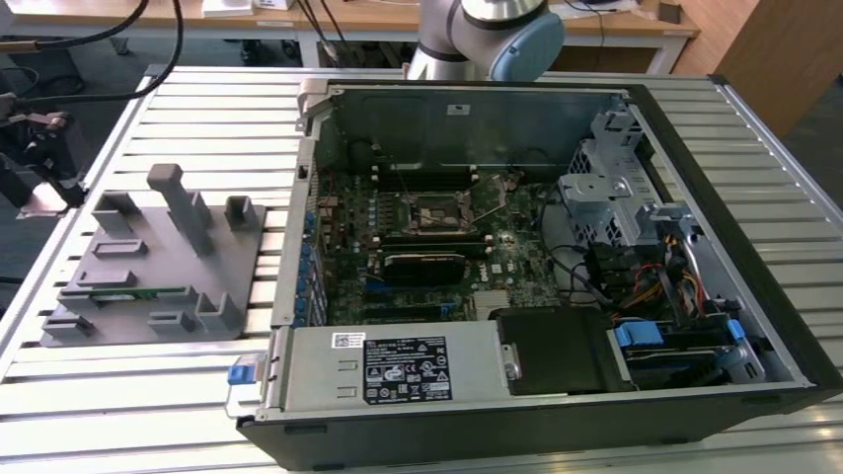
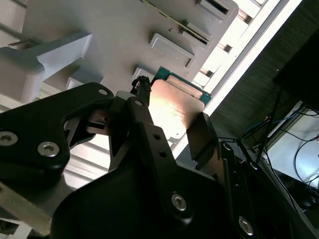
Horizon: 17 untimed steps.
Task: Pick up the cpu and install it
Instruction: 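Pick up the cpu and move it towards the insertion slot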
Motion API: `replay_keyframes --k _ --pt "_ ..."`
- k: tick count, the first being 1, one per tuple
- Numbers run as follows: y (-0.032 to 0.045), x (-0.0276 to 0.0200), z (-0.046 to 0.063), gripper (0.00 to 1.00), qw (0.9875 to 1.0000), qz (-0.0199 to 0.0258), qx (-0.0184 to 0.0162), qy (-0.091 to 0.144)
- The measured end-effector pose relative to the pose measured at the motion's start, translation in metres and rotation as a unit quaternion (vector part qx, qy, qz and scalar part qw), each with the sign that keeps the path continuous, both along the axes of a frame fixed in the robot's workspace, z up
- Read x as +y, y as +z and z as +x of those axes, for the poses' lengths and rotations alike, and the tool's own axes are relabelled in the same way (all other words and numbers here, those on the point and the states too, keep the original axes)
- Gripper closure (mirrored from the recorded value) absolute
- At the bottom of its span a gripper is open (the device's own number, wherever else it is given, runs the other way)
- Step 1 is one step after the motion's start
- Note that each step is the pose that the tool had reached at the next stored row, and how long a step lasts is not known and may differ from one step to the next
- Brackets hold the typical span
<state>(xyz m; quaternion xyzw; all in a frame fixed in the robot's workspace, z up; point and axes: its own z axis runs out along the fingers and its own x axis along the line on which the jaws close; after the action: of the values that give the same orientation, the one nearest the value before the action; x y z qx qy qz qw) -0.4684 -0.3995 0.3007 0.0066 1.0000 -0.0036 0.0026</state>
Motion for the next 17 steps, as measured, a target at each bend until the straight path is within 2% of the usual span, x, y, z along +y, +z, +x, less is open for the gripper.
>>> replay_keyframes --k 17 --pt "0.0311 0.0012 0.000 0.46 1.0000 -0.0007 -0.0005 0.000"
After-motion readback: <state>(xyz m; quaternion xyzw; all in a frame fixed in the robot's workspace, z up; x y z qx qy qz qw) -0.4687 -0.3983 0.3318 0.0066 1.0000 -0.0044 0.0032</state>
